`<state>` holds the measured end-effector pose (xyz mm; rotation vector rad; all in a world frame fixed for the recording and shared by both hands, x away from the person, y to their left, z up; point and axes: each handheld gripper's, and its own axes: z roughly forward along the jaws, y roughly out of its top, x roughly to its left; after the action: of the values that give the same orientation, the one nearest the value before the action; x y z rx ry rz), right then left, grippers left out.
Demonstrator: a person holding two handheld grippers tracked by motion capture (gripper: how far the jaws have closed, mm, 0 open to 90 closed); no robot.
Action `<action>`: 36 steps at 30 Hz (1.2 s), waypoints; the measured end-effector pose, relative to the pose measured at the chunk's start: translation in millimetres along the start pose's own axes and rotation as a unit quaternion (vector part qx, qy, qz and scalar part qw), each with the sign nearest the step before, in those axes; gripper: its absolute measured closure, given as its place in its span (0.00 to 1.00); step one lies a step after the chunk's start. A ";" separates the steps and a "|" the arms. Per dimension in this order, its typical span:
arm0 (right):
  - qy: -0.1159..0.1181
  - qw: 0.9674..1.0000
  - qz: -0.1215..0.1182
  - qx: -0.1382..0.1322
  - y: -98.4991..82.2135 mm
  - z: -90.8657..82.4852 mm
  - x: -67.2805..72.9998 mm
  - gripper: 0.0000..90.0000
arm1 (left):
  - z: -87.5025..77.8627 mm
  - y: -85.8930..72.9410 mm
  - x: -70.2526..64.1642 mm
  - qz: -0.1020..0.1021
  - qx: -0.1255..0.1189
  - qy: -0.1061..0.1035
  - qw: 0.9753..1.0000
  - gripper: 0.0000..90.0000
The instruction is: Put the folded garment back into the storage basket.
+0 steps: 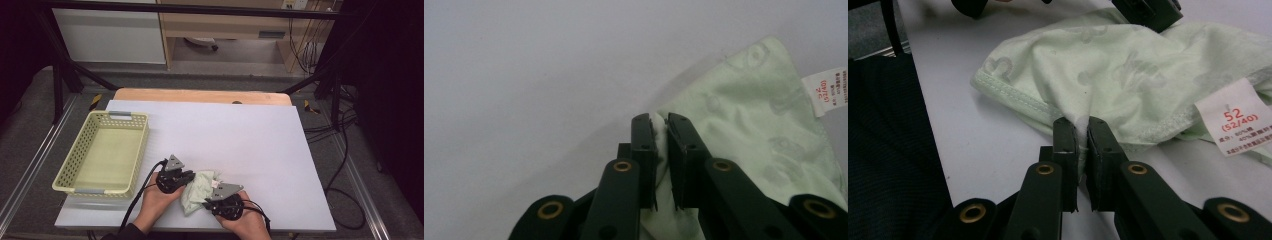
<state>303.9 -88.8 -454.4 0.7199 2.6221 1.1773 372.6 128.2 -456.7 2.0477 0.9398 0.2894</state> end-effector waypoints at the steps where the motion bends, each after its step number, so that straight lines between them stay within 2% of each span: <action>1: -0.001 1.000 0.000 0.000 0.3 -0.1 0.1 0.94 | -1.0 0.4 -0.1 0.001 -0.004 0.001 1.000 0.93; 3: -0.002 1.000 -0.007 0.000 1.0 0.4 1.0 0.94 | -3.5 1.2 -0.5 -0.002 -0.012 0.003 1.000 0.93; 6: -0.001 1.000 -0.002 0.000 1.1 0.4 1.2 0.94 | -5.6 2.0 0.2 -0.002 -0.016 0.003 1.000 0.93; 16: -0.004 1.000 -0.006 -0.002 2.0 0.2 1.3 0.94 | -13.2 5.6 -1.5 -0.004 -0.033 0.001 0.999 0.93; 30: -0.005 1.000 -0.009 -0.009 2.9 -1.2 0.8 0.94 | -18.7 9.4 -2.2 -0.004 -0.039 -0.001 0.999 0.93; 36: -0.007 1.000 -0.007 -0.016 5.4 -4.8 -0.1 0.94 | -24.4 22.0 -4.3 0.003 -0.045 -0.009 0.999 0.94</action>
<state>304.2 -89.0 -447.2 0.6997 2.5866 1.2029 368.7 131.8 -424.0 1.9688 0.8940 0.3093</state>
